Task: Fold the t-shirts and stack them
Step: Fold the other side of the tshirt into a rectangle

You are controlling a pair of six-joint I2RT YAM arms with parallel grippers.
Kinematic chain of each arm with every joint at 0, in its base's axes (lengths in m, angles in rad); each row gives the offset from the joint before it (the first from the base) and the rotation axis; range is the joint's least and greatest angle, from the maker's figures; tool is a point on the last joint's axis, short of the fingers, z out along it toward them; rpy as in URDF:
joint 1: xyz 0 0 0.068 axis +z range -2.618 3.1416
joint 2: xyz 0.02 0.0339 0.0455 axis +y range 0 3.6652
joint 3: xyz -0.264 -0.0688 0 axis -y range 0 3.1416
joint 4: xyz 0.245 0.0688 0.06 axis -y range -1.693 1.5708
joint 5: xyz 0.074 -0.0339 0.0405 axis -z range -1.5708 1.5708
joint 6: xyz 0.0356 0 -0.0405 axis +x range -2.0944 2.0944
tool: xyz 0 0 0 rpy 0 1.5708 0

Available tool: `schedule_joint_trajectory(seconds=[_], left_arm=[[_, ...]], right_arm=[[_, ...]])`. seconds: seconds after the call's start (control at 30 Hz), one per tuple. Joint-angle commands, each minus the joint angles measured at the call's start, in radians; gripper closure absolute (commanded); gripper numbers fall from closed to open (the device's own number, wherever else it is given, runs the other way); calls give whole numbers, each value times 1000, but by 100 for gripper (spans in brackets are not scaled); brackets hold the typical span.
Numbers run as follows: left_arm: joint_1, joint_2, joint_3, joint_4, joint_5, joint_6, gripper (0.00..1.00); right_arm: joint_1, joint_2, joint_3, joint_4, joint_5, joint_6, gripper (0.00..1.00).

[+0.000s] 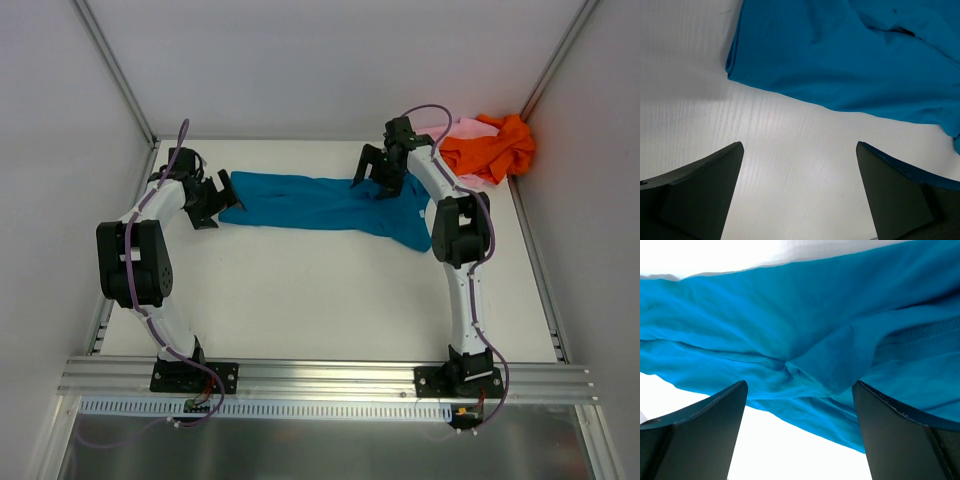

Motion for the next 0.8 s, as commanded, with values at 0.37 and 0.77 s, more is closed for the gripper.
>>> schedule_joint_trajectory(seconds=[0.37,0.77], left_arm=[[-3,-29,11,-17,-8,38,1],[-1,-23,8,-22,-12,50,1]], right_arm=[[1,47,56,102,13,8,9],[-5,90,163,238,34,39,2]])
